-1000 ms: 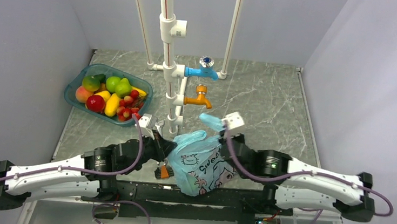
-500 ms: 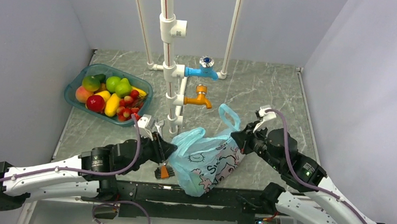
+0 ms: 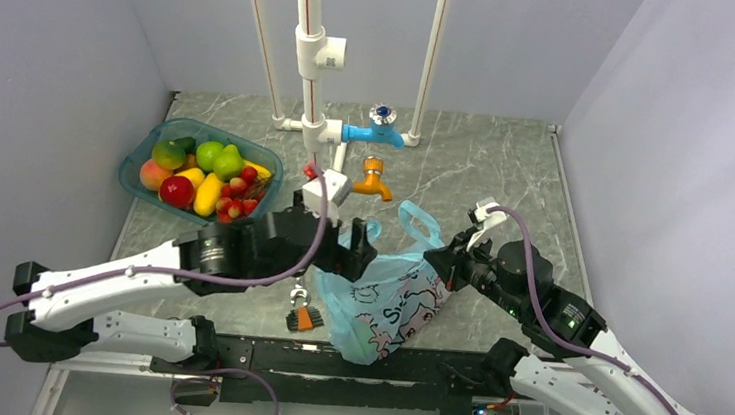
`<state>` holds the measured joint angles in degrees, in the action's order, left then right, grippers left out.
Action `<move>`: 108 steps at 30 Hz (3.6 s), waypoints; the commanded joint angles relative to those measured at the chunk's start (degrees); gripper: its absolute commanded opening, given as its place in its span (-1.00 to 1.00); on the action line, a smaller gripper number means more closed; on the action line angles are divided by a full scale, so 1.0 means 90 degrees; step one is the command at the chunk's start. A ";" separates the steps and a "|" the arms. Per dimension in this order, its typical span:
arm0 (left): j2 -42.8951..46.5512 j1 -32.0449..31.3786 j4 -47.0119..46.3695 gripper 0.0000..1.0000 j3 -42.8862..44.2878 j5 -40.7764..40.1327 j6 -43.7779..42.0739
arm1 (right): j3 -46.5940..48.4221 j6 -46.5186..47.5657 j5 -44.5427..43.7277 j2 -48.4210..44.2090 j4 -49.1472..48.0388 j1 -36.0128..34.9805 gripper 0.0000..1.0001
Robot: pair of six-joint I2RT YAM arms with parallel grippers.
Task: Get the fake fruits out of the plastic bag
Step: Adjust the plastic bag at the center of the board.
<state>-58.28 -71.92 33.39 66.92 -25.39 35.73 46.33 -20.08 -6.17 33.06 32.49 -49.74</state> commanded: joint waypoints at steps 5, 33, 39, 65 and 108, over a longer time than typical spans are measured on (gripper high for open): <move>-0.1369 -0.0138 0.1481 0.96 0.1423 -0.1015 -0.0361 | 0.0024 0.0101 0.0153 0.0059 -0.0205 0.0018 -1.00; 0.1192 -0.0368 -0.0985 -1.00 -0.1926 -0.2116 0.0761 | -0.0629 -0.2868 -0.1214 -0.1695 0.0736 0.0008 -0.73; 0.3243 -0.0368 -0.4345 -1.00 -0.4425 -0.1356 0.0367 | -0.0781 -0.3521 -0.0992 -0.2575 0.1417 0.0009 -0.30; 0.1346 -0.0335 -0.2623 -1.00 -0.2596 -0.1065 0.1003 | 0.2646 -0.1575 -0.2044 0.1983 0.3320 -0.0195 0.99; 0.3342 0.0959 -0.1442 -1.00 -0.3352 0.0792 0.0955 | -0.0461 -0.0946 0.3545 -0.0679 -0.0206 -0.0477 -0.35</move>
<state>-33.61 -63.35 16.56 40.25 -20.97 38.61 45.84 -26.33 -1.39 27.05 38.59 -53.91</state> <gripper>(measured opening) 0.007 0.210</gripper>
